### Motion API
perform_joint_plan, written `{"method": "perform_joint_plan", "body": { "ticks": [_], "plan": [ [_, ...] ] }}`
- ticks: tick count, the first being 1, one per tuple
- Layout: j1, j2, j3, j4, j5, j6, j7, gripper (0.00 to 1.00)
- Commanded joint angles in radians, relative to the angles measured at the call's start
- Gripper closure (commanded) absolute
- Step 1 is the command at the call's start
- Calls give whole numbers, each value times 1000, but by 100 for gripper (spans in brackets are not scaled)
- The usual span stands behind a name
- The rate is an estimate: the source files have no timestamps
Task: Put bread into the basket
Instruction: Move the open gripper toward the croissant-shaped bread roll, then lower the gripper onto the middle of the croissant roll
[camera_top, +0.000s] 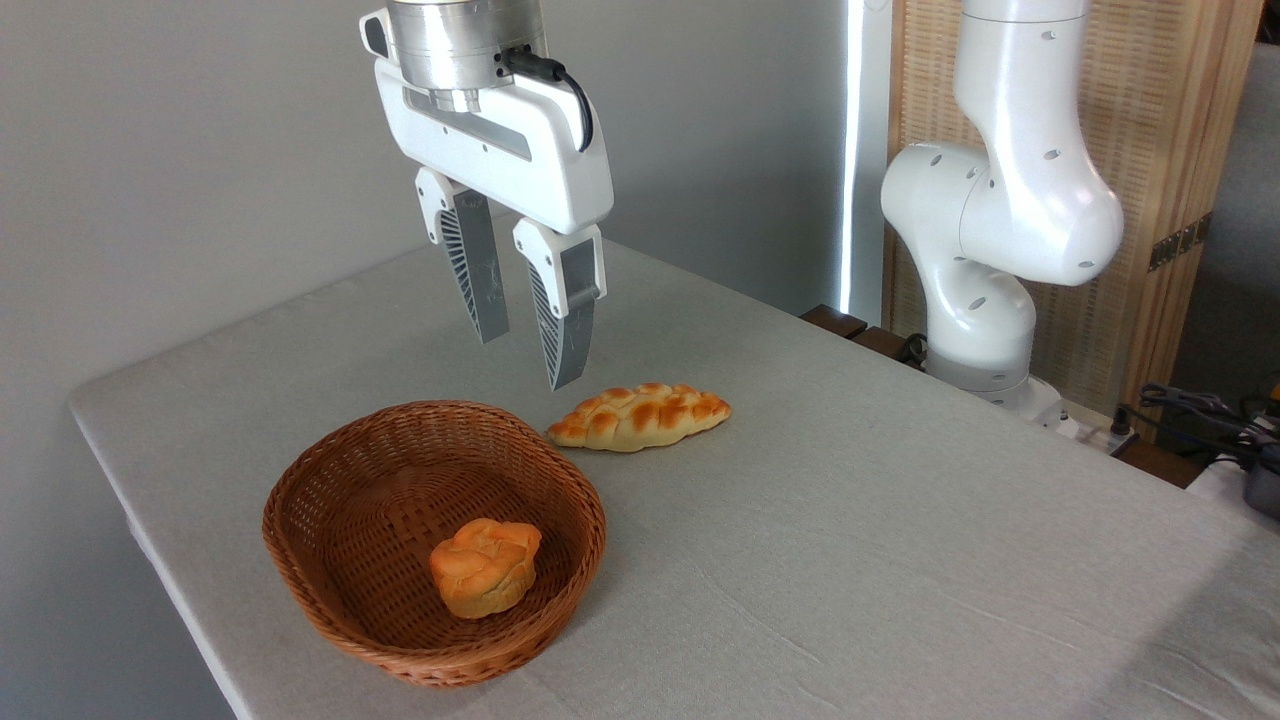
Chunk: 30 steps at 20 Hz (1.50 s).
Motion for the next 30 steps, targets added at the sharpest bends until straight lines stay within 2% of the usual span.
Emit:
{"method": "perform_joint_plan", "body": {
  "ticks": [1, 10, 16, 18, 21, 24, 30],
  "plan": [
    [-3, -3, 7, -6, -13, -14, 14, 0],
    [-5, -8, 7, -12, -15, -16, 14, 0],
    [-17, -89, -21, -147, -23, 4, 50, 0],
    [-38, -102, -24, -182, -26, 6, 69, 0],
    [-87, -146, -36, -303, -27, 19, 78, 0],
    [-136, -191, -38, -448, -27, 108, 113, 0],
    [-150, -198, -73, -567, -27, 148, 199, 0]
  ]
}}
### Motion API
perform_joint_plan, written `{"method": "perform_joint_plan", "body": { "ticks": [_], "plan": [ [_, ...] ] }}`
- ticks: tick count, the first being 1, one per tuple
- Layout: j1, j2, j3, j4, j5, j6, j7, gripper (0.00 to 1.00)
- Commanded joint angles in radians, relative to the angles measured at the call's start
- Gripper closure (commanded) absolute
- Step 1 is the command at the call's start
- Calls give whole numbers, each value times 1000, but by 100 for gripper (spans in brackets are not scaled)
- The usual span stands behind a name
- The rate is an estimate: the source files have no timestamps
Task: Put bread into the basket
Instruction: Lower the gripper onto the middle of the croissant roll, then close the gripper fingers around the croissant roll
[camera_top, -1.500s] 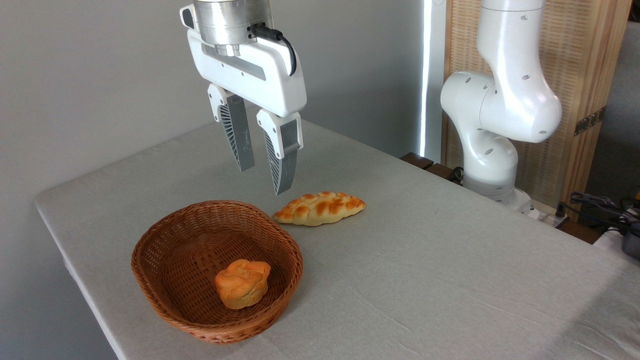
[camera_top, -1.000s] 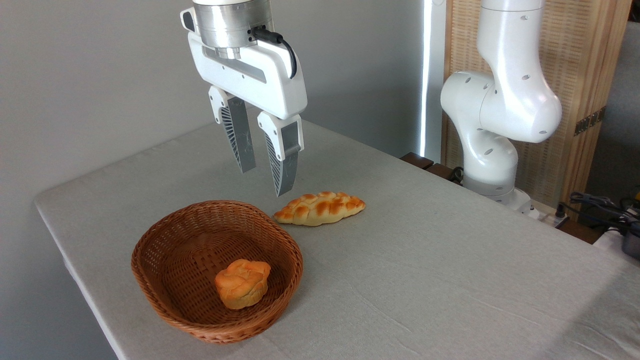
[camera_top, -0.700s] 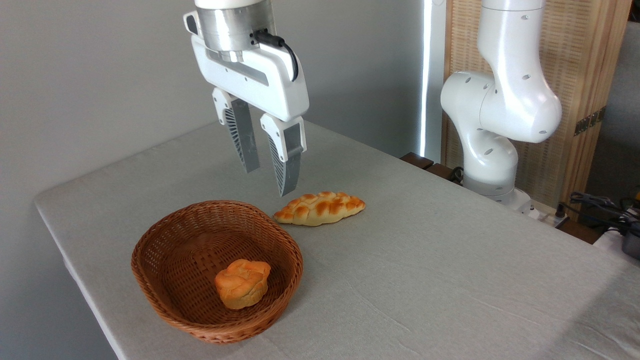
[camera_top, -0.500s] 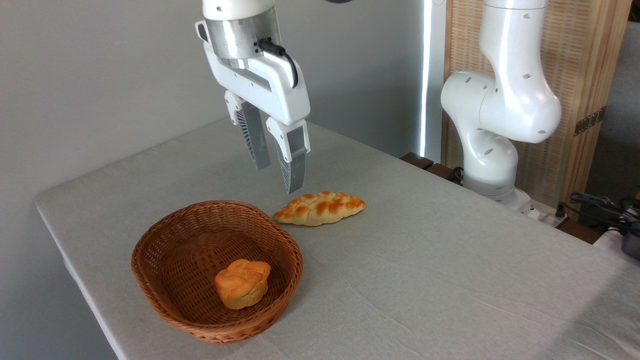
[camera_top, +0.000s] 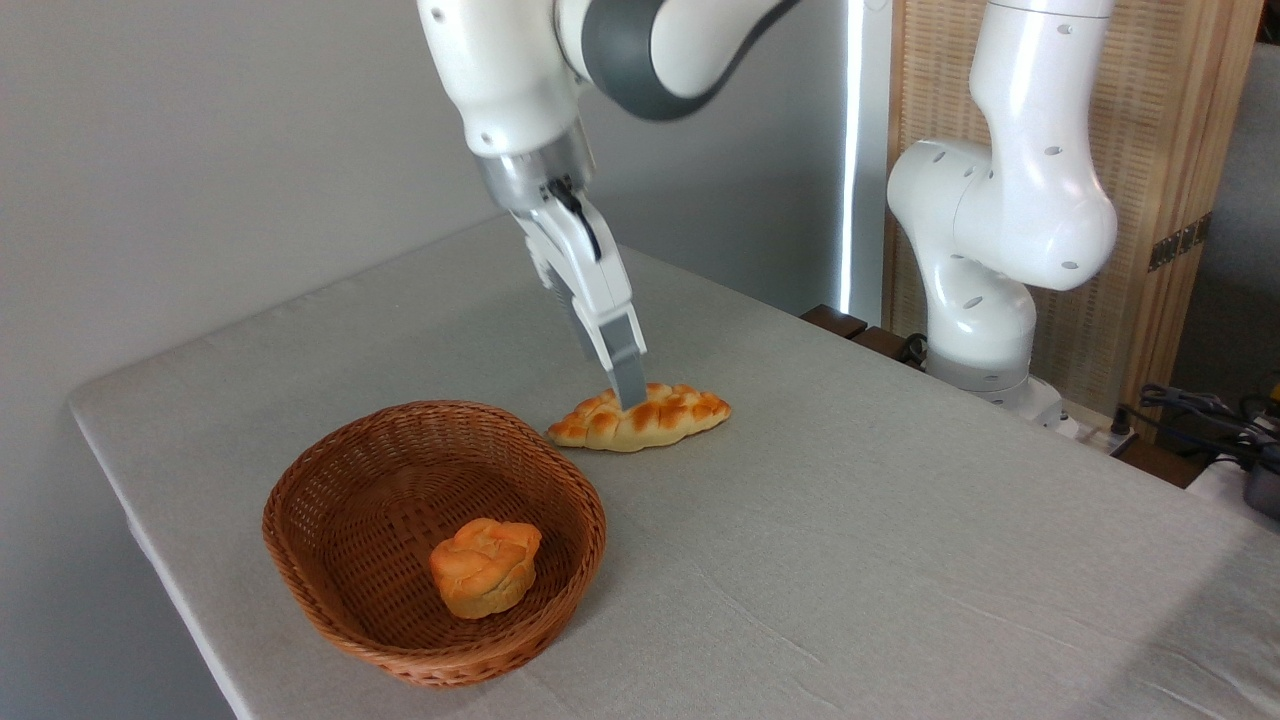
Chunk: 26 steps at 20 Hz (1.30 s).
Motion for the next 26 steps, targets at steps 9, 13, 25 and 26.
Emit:
{"method": "perform_joint_plan", "body": {
  "ticks": [9, 13, 25, 26],
  "plan": [
    [-4, -29, -23, -174, -91, 42, 200, 0],
    [-4, -24, -23, -186, -101, 69, 202, 0],
    [-4, -18, -25, -212, -101, 160, 200, 18],
    [-4, -18, -25, -212, -101, 166, 200, 37]
  ]
}}
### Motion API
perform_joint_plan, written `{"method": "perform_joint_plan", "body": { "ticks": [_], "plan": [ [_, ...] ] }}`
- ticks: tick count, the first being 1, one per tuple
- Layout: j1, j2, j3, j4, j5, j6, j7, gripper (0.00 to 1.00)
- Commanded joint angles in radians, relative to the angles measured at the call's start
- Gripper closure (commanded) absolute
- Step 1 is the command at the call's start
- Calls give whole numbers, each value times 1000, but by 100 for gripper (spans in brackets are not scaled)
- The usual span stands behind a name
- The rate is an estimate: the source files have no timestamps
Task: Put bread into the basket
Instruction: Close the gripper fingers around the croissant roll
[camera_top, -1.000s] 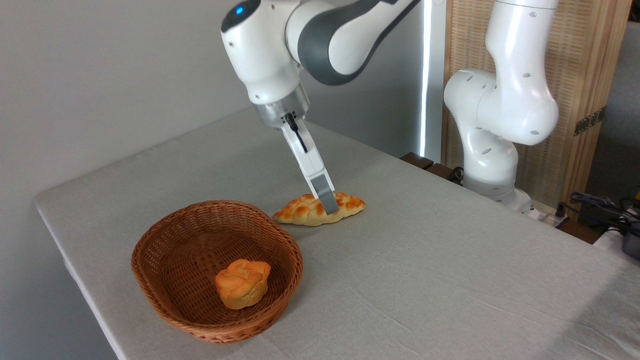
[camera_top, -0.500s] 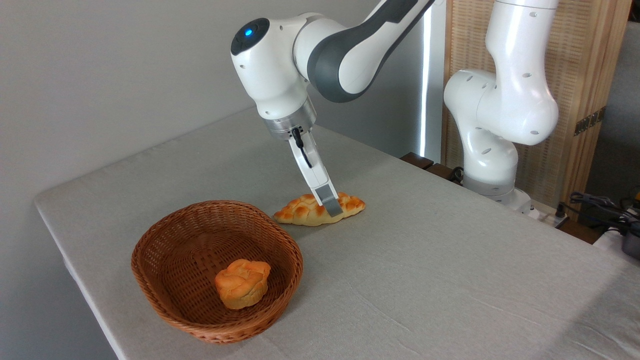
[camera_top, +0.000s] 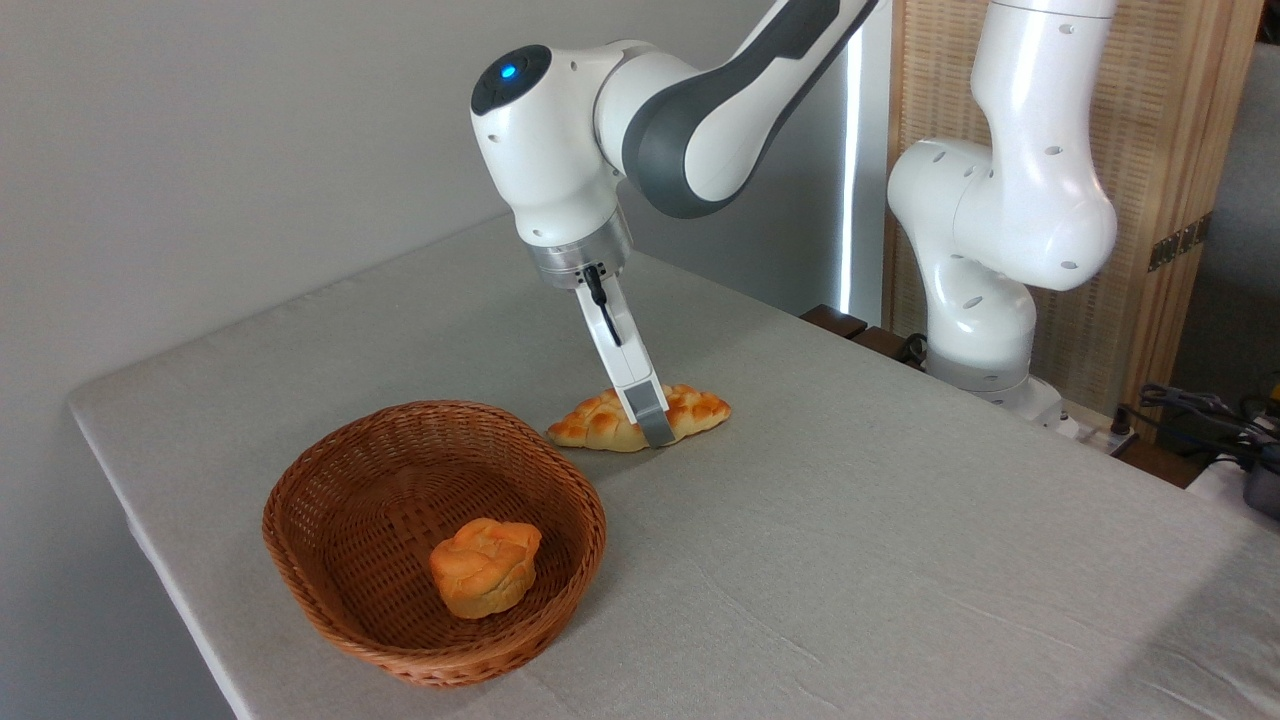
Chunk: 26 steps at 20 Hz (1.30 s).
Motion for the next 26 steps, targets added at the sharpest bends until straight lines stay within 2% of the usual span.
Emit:
{"method": "perform_joint_plan", "body": {
  "ticks": [1, 3, 15, 20, 26],
  "plan": [
    [0, -11, 5, -17, -23, 34, 20, 48],
    [0, -11, 5, -15, -23, 42, 20, 69],
    [0, -3, 5, -15, -23, 40, 16, 70],
    [0, -25, 5, -10, -23, 5, -47, 70],
    [0, -35, 6, 2, -23, -32, -53, 68]
  ]
}}
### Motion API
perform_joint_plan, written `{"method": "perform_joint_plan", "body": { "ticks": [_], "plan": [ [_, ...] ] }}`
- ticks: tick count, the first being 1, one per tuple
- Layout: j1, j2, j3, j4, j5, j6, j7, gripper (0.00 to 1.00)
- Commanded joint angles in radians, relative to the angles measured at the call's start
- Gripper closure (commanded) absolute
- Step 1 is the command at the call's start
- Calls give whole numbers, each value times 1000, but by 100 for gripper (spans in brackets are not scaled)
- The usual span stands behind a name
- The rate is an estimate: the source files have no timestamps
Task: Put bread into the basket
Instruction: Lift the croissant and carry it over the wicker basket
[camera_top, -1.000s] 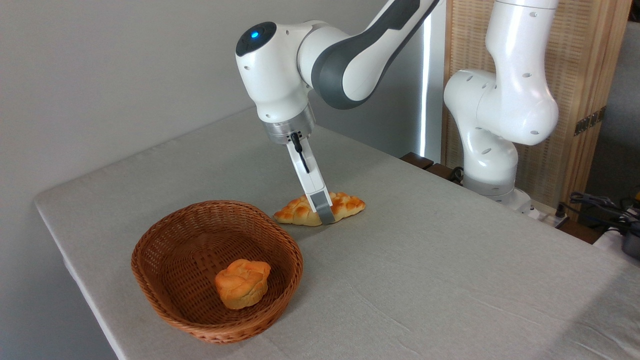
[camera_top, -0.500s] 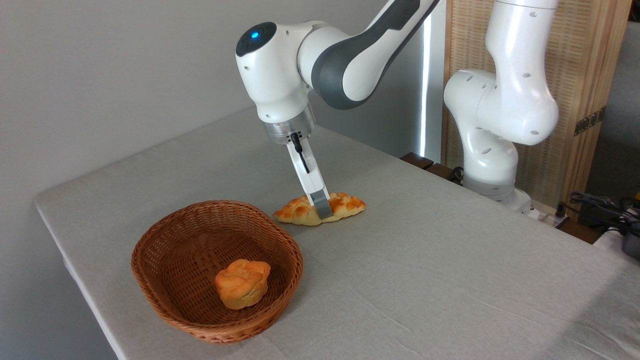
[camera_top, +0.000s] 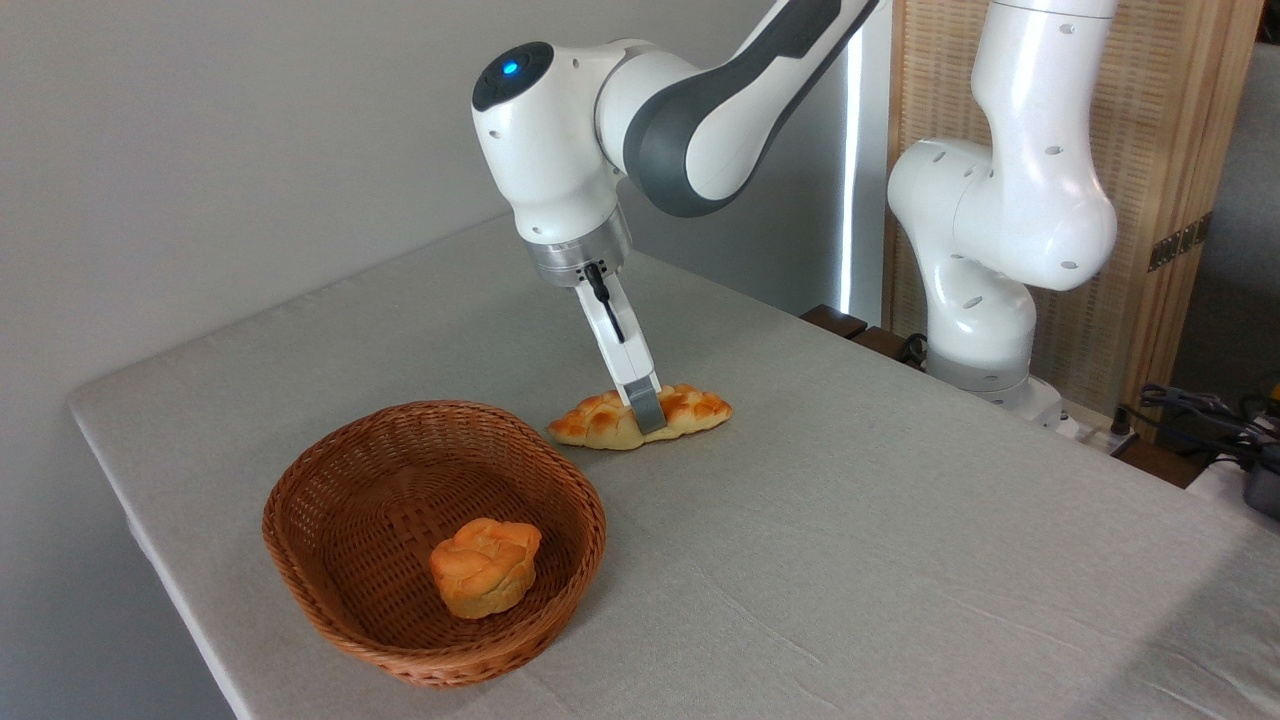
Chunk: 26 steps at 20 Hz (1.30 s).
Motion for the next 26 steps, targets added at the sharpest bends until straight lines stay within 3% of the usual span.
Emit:
{"method": "perform_joint_plan", "body": {
  "ticks": [1, 5, 8, 10, 15, 23, 25, 26],
  "plan": [
    [7, -46, 9, 25, -23, -97, -21, 67],
    [16, -45, 56, 147, -17, -294, -20, 66],
    [16, -7, 97, 297, -21, -312, -45, 63],
    [16, 67, 106, 408, -21, -306, -91, 62],
    [16, 210, 107, 556, -25, -226, -121, 62],
    [15, 277, 94, 553, -23, 15, -154, 59],
    [15, 299, 78, 551, -23, 50, -177, 44],
    [15, 314, 66, 551, -18, 65, -194, 30]
  ]
}}
